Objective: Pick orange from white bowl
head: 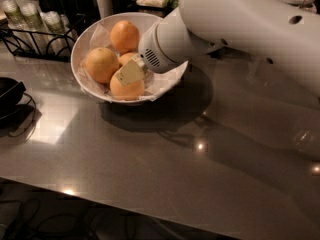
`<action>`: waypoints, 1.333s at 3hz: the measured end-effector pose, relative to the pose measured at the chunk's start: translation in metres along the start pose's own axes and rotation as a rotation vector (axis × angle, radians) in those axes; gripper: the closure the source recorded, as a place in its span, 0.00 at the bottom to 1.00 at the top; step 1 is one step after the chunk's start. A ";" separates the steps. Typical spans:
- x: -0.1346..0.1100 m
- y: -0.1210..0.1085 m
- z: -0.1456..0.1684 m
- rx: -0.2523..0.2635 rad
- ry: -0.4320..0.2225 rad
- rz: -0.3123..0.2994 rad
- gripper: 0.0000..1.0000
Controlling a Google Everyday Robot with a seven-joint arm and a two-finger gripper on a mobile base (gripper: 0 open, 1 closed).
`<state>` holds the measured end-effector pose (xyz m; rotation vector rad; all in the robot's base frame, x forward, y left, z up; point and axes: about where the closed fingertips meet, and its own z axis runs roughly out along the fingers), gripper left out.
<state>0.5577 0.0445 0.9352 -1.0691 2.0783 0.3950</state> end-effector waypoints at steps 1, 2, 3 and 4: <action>0.000 0.000 0.002 -0.002 -0.001 0.000 0.48; 0.000 0.000 0.002 -0.002 -0.001 0.000 0.35; 0.000 0.000 0.002 -0.002 -0.001 0.000 0.26; 0.000 0.000 0.002 -0.002 -0.001 0.000 0.24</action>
Offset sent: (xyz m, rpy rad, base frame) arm 0.0012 0.0012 -0.0011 0.0012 0.0006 0.0012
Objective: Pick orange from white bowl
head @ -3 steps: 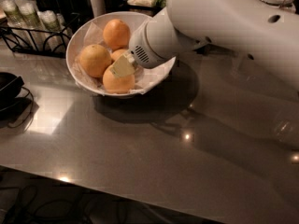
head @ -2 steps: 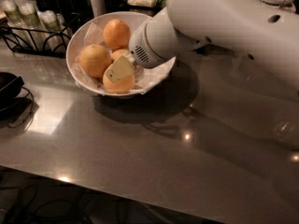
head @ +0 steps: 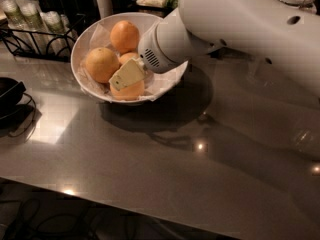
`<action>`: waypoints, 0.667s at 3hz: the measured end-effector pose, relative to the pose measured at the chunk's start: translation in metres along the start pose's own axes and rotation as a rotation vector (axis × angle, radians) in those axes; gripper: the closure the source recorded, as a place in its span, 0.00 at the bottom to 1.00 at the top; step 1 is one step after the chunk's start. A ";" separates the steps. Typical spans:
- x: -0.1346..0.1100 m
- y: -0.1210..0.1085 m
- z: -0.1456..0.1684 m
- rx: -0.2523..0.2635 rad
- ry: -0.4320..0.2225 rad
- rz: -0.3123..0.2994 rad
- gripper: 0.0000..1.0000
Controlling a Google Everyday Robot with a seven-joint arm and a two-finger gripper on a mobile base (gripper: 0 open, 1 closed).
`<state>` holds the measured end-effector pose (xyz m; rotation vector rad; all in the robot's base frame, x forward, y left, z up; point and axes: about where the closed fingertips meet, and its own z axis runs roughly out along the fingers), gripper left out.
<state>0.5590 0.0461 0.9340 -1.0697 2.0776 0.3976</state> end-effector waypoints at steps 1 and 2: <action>-0.005 0.005 0.029 -0.038 -0.017 0.015 0.36; -0.005 0.005 0.029 -0.038 -0.017 0.015 0.31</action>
Offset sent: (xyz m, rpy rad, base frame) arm 0.0236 0.0380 -0.0331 0.0643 0.0484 0.0304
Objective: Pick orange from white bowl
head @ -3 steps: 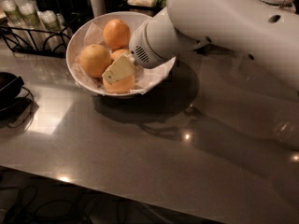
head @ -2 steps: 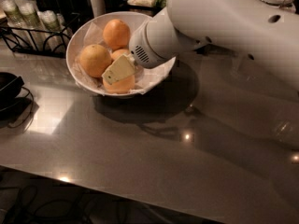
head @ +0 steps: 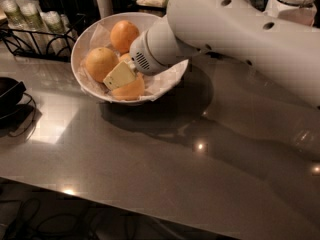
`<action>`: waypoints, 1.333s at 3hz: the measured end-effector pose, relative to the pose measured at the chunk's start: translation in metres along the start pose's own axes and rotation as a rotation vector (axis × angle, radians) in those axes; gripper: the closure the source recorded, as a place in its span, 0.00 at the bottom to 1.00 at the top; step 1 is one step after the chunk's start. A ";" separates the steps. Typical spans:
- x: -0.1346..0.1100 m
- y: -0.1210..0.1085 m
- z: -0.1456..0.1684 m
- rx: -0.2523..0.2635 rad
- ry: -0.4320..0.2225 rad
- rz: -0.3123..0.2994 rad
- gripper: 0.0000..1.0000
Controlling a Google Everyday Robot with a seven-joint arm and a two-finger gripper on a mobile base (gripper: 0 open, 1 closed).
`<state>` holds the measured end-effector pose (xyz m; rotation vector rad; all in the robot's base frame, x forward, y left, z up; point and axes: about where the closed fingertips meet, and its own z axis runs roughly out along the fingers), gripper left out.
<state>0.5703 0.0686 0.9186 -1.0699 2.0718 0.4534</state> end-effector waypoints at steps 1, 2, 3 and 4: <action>0.000 0.000 0.000 0.000 0.000 0.000 0.25; 0.001 -0.003 0.004 -0.002 0.002 0.007 0.29; 0.006 -0.007 0.011 -0.004 0.009 0.026 0.30; 0.013 -0.009 0.019 -0.009 0.019 0.047 0.31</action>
Offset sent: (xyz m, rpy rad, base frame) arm 0.0000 0.0000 0.0000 0.0000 0.0000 0.0000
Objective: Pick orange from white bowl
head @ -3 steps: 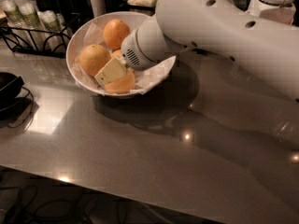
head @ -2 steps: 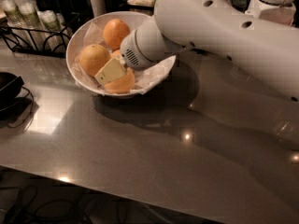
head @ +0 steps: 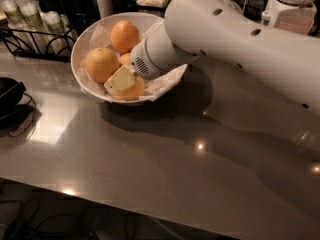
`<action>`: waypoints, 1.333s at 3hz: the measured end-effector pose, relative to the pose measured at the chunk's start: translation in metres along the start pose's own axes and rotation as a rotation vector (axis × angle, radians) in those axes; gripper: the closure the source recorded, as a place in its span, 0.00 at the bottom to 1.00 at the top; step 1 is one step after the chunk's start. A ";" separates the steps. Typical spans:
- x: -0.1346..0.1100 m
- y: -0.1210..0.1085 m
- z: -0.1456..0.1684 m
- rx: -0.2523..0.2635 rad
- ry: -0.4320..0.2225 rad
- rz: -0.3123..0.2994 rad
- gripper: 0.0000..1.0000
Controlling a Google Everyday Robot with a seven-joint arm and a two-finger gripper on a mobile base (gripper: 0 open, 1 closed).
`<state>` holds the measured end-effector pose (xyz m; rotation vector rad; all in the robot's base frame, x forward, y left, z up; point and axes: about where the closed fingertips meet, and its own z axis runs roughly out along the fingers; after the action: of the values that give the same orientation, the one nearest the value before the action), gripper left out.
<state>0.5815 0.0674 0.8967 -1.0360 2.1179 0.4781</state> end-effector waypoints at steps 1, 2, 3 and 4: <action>0.003 -0.001 0.008 -0.005 0.009 0.012 0.31; 0.006 -0.003 0.013 0.002 0.015 0.020 0.32; 0.011 -0.006 0.021 0.015 0.034 0.028 0.31; 0.019 -0.008 0.032 0.022 0.061 0.039 0.32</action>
Offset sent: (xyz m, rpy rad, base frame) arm 0.0131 0.0012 -0.0236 -0.0084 0.0324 -0.0338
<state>0.5943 0.0716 0.8610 -1.0105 2.1960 0.4459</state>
